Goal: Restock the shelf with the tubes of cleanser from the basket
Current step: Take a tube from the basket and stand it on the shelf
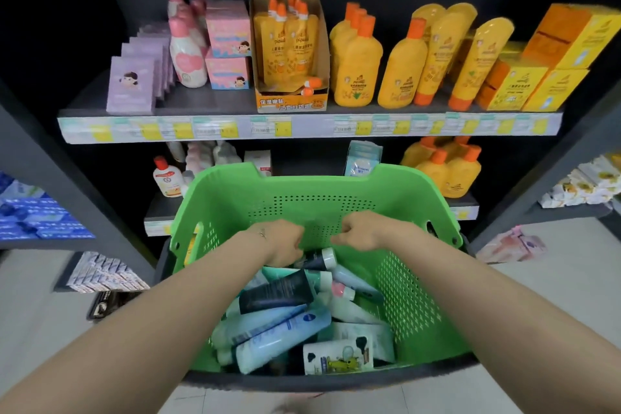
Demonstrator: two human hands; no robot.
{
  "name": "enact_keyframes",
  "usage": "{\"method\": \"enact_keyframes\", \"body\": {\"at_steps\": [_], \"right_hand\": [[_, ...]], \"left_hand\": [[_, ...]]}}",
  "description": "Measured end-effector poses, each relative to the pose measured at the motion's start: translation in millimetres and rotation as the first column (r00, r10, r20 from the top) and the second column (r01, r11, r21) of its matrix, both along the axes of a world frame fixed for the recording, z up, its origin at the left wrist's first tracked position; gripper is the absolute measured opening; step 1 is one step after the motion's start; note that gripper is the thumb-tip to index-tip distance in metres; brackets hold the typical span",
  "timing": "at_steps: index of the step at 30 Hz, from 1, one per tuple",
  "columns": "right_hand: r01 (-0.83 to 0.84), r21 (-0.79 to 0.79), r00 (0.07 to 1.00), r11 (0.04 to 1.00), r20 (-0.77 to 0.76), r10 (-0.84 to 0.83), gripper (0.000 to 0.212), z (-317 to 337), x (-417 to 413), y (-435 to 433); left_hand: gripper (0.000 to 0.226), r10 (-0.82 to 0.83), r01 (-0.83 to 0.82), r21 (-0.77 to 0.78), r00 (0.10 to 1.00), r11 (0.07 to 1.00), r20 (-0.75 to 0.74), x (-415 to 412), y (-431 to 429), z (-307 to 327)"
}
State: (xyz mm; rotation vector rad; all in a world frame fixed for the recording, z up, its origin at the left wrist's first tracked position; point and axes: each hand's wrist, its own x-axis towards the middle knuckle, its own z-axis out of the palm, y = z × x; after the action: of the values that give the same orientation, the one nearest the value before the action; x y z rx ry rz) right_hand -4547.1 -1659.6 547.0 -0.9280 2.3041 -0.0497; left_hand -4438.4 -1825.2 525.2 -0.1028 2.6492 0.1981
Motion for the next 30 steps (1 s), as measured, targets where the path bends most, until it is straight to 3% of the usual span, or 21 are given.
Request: {"method": "enact_keyframes", "body": {"at_steps": [4,9,13,16,22,26,30], "right_hand": [[0.008,0.028,1.000,1.000,0.016,-0.009,0.040,-13.9,0.4,-7.2],[0.020,0.108,0.998,0.994,0.064,-0.027,0.042,-33.6,4.8,-10.7],[-0.017,0.125,0.993,0.992,0.116,0.003,0.051,-49.5,8.3,-15.4],[-0.054,0.120,0.984,0.991,0.175,0.033,0.039,-57.1,16.0,-15.2],[-0.023,0.139,0.976,0.990,0.218,-0.008,0.042,-71.7,19.2,-7.4],[-0.006,0.143,0.976,0.990,0.217,-0.025,0.041,-78.1,12.4,-6.7],[-0.016,0.069,0.977,0.997,0.215,0.000,0.031,-72.5,11.1,-10.3]], "left_hand": [[0.021,-0.036,0.035,0.003,0.999,0.999,0.030,-5.8,1.6,-12.8],[0.009,-0.035,0.034,0.016,0.996,0.999,0.083,1.3,2.8,-33.9],[0.034,0.033,-0.032,-0.008,0.992,0.999,0.120,10.5,-5.5,-59.7],[0.045,0.053,-0.045,-0.046,0.979,0.998,0.195,20.8,-7.2,-77.0],[0.035,0.090,-0.114,0.059,0.947,0.992,0.309,26.6,4.1,-90.5],[0.056,0.064,-0.089,0.078,0.957,0.993,0.283,25.8,2.1,-94.4],[0.067,-0.042,0.039,0.015,0.976,0.999,0.212,28.3,9.0,-100.0]]}}
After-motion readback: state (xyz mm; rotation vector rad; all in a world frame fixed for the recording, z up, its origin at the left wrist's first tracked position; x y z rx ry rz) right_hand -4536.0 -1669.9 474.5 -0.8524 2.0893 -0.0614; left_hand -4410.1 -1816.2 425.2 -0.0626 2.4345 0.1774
